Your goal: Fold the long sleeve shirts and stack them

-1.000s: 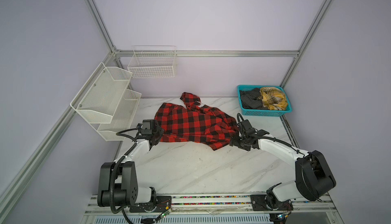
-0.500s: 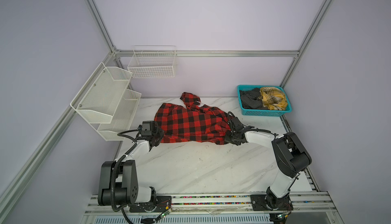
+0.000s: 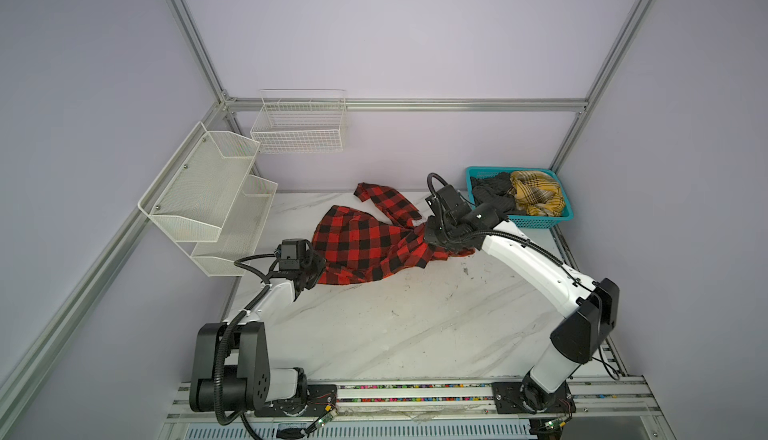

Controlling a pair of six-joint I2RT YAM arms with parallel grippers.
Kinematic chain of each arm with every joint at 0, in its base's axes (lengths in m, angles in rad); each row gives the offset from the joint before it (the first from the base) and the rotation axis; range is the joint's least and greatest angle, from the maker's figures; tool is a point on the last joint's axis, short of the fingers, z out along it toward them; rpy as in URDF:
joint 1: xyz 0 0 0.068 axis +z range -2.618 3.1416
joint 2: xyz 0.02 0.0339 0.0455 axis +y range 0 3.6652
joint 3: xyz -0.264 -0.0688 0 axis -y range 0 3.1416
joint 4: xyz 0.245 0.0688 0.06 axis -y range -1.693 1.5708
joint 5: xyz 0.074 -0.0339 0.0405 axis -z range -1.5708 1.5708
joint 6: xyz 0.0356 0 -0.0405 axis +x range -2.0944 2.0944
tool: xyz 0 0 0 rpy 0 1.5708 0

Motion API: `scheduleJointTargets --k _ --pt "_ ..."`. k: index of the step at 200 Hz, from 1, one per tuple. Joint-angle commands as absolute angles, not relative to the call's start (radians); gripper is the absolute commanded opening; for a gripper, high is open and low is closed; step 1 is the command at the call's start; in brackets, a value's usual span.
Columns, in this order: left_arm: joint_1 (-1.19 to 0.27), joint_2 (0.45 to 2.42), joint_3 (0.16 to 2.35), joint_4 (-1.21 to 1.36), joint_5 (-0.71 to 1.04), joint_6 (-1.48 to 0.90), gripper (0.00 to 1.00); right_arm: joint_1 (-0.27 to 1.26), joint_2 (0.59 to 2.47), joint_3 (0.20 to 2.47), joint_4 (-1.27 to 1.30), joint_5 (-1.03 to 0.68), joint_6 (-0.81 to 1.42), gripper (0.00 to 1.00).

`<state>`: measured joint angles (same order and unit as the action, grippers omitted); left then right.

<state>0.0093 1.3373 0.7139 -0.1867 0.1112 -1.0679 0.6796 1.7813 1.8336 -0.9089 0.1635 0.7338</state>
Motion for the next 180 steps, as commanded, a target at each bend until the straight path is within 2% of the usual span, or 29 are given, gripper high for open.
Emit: scheduleJointTargets --k 1,13,21,32,42,54,80,100,115,125,180 --pt "-0.011 1.294 0.700 -0.229 0.053 -1.007 0.00 0.644 2.114 2.124 -1.010 0.169 0.664 0.00" --pt "-0.009 1.299 0.705 -0.267 0.043 -1.006 0.00 0.615 2.337 2.405 -1.045 0.125 0.626 0.32" --pt "-0.009 1.298 0.716 -0.297 0.040 -1.010 0.00 0.588 2.485 2.612 -1.071 0.090 0.618 0.48" --pt "-0.010 1.291 0.728 -0.316 0.036 -1.017 0.00 0.547 2.649 2.863 -1.091 0.026 0.610 0.51" --pt "-0.010 1.287 0.739 -0.328 0.029 -1.029 0.00 0.519 2.700 2.932 -1.077 0.003 0.593 0.53" --pt "-0.012 1.294 0.770 -0.341 0.021 -1.035 0.00 0.510 2.629 2.787 -1.020 0.012 0.520 0.55" --pt "-0.014 1.337 0.834 -0.350 0.015 -1.038 0.00 0.536 2.178 1.979 -0.646 0.042 0.448 0.65" --pt "-0.014 1.367 0.861 -0.347 0.010 -1.043 0.00 0.550 1.909 1.619 -0.511 -0.015 0.433 0.71" --pt "-0.013 1.390 0.867 -0.338 0.014 -1.040 0.00 0.605 1.862 1.514 -0.521 -0.046 0.398 0.71" --pt "-0.012 1.401 0.865 -0.331 0.020 -1.040 0.00 0.669 1.871 1.494 -0.535 0.003 0.373 0.71" --pt "-0.010 1.394 0.823 -0.298 0.042 -1.021 0.00 0.862 2.027 1.544 -0.600 0.122 0.452 0.73"
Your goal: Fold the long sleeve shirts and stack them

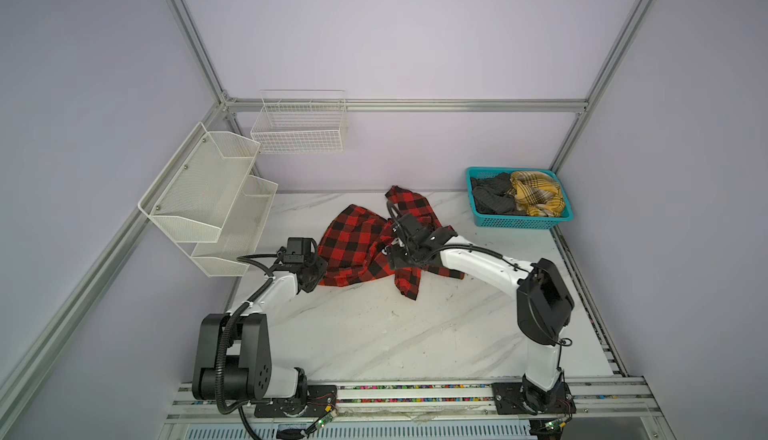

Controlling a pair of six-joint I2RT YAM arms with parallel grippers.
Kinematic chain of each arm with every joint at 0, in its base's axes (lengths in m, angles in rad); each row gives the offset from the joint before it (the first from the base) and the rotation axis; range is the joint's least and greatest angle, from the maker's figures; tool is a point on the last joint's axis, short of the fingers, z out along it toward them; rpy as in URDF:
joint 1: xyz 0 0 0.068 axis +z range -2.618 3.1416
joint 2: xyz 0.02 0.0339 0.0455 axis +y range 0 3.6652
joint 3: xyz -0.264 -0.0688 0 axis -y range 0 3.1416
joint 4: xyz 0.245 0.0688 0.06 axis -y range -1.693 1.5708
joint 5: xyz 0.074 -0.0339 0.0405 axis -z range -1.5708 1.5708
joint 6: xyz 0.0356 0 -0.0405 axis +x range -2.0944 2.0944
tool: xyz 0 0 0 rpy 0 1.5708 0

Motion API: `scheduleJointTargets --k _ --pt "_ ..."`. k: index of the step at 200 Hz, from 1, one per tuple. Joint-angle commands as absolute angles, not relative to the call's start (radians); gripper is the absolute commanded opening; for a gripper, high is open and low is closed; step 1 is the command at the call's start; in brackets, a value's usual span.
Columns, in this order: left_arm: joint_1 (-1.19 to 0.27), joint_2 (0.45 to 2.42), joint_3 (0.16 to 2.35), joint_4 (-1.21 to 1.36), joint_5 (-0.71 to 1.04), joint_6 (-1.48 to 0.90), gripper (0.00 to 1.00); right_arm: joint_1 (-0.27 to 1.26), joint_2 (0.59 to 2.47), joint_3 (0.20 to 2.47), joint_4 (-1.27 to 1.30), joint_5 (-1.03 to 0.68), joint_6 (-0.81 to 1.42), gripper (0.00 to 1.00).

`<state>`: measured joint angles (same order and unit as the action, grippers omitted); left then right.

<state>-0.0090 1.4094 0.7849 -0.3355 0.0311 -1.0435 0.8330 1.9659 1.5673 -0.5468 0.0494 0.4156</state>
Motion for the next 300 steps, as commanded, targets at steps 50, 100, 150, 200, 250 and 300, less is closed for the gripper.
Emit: scheduleJointTargets --k 50,100,150,200,250,300 --pt "0.000 1.374 0.790 -0.278 0.075 -1.013 0.00 0.917 2.114 1.552 -0.676 0.217 0.540 0.31" --pt "0.002 1.375 0.795 -0.271 0.096 -0.982 0.00 0.927 1.948 1.648 -0.730 0.215 0.574 0.00" --pt "-0.005 1.386 0.768 -0.271 0.116 -0.960 0.00 0.722 1.956 1.973 -0.596 0.072 0.546 0.00" --pt "-0.022 1.250 0.694 -0.472 0.059 -0.953 0.00 0.510 2.452 2.676 -0.611 -0.080 0.659 0.55" --pt "0.085 1.046 0.692 -0.762 -0.034 -0.940 0.00 0.507 2.144 2.091 -0.453 -0.044 0.540 0.72" --pt "0.152 1.242 0.884 -0.618 0.101 -0.935 0.00 0.508 1.943 1.587 -0.400 -0.079 0.453 0.75"
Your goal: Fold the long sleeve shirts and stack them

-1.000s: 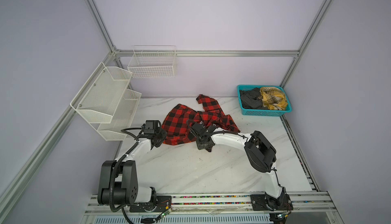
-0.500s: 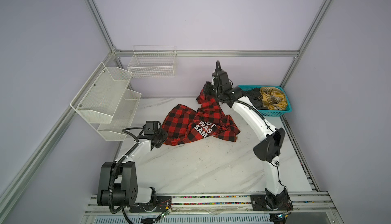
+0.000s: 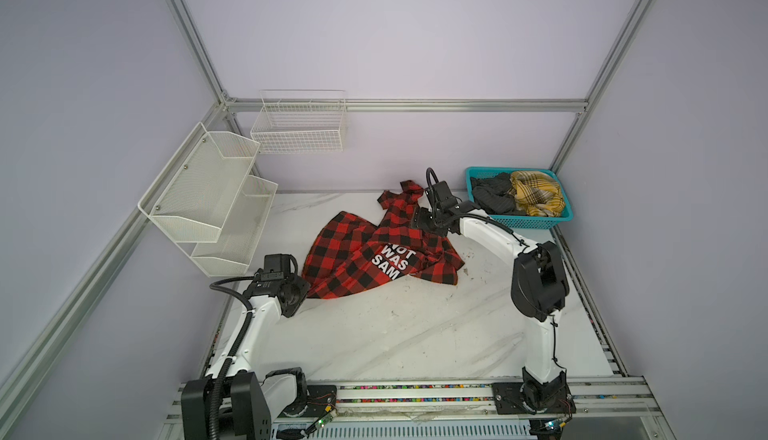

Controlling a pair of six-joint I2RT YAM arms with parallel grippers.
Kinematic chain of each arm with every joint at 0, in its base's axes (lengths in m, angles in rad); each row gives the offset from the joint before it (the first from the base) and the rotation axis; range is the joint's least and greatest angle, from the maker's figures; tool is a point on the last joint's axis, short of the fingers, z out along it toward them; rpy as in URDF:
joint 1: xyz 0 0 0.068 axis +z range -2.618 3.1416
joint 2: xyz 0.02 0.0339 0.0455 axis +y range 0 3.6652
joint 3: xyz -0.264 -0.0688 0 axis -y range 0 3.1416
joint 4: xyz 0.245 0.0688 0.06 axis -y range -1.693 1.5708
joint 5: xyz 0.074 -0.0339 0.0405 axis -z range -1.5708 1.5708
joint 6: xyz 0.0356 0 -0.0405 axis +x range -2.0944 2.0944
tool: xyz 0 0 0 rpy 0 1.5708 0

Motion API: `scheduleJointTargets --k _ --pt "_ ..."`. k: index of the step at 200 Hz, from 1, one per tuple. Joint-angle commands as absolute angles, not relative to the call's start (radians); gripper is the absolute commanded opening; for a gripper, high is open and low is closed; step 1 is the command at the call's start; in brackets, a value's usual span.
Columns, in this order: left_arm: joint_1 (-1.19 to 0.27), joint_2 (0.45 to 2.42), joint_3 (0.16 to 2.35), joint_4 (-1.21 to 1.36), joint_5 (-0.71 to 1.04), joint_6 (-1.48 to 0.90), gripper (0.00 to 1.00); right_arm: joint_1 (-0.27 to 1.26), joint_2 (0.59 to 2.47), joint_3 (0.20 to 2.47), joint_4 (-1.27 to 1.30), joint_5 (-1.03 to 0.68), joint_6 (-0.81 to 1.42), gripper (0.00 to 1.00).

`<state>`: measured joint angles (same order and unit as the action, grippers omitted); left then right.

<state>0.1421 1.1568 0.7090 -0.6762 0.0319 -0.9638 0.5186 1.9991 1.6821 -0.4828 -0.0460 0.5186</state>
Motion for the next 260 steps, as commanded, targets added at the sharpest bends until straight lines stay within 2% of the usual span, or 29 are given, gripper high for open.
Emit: scheduleJointTargets --k 1,19,41,135,189,239,260 --pt "0.152 1.247 0.887 -0.619 0.104 -0.933 0.00 0.508 1.945 1.586 -0.400 -0.085 0.451 0.75" --pt "0.152 1.341 0.974 -0.615 0.140 -0.911 0.00 0.505 1.985 1.589 -0.386 -0.160 0.419 0.71" --pt "0.152 1.394 1.020 -0.603 0.141 -0.888 0.00 0.493 2.045 1.605 -0.379 -0.165 0.391 0.67" --pt "0.153 1.475 1.061 -0.615 0.104 -0.844 0.00 0.463 2.225 1.688 -0.272 -0.315 0.356 0.58" --pt "0.155 1.501 1.070 -0.603 0.103 -0.833 0.00 0.463 2.215 1.679 -0.276 -0.369 0.365 0.50" --pt "0.162 1.505 1.065 -0.593 0.107 -0.825 0.00 0.463 2.123 1.573 -0.249 -0.401 0.402 0.51" --pt "0.173 1.499 1.064 -0.592 0.106 -0.818 0.00 0.462 2.118 1.534 -0.245 -0.374 0.407 0.57"
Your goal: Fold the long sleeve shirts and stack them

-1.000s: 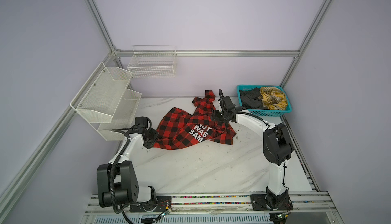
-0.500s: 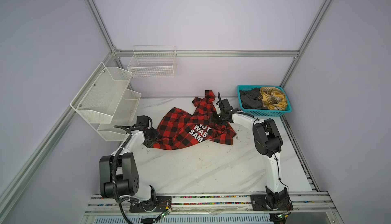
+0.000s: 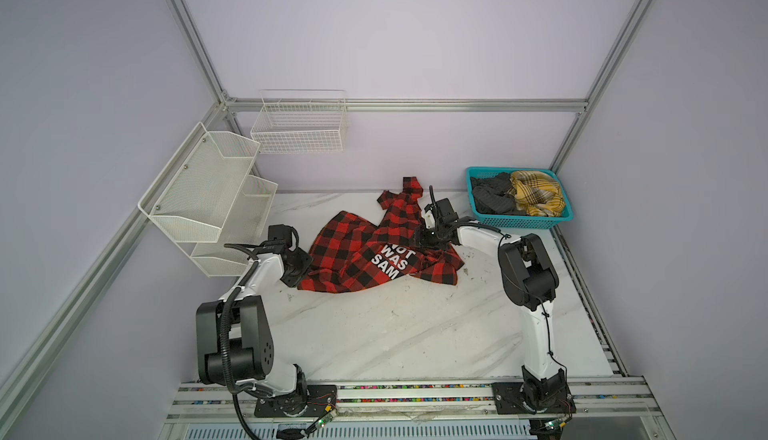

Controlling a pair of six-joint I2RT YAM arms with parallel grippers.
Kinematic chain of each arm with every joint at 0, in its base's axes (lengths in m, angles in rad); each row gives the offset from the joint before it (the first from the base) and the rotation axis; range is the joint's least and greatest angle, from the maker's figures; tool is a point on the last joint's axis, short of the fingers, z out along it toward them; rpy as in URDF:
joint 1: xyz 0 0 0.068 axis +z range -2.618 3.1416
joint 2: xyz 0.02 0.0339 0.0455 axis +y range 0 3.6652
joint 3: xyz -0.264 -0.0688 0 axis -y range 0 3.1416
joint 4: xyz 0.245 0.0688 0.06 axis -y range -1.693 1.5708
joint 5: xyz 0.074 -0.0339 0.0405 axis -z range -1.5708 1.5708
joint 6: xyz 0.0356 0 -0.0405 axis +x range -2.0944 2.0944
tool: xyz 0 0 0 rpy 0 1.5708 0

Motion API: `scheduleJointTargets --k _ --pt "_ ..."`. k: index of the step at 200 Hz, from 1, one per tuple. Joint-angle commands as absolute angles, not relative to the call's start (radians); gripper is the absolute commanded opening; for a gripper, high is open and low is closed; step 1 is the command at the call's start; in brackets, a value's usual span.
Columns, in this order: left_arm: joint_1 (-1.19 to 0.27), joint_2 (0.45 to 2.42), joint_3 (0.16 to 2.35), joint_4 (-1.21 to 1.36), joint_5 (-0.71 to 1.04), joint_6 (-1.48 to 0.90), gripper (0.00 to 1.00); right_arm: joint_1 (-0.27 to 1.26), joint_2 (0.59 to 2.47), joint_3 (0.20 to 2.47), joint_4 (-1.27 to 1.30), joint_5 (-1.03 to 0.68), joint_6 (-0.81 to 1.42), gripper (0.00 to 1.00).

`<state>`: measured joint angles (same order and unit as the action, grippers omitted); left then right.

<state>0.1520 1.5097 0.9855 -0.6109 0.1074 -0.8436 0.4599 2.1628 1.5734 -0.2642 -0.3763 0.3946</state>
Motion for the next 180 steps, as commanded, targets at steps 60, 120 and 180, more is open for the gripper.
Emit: scheduleJointTargets --k 60,120,180 --pt "0.181 1.510 1.062 -0.592 0.120 -0.819 0.00 0.462 2.150 1.581 -0.250 -0.374 0.398 0.35" --pt "0.181 1.560 1.096 -0.575 0.053 -0.790 0.00 0.459 2.177 1.742 -0.293 -0.362 0.378 0.00" --pt "0.181 1.661 1.552 -0.584 0.028 -0.914 0.00 0.407 2.127 2.160 -0.283 -0.336 0.419 0.00"
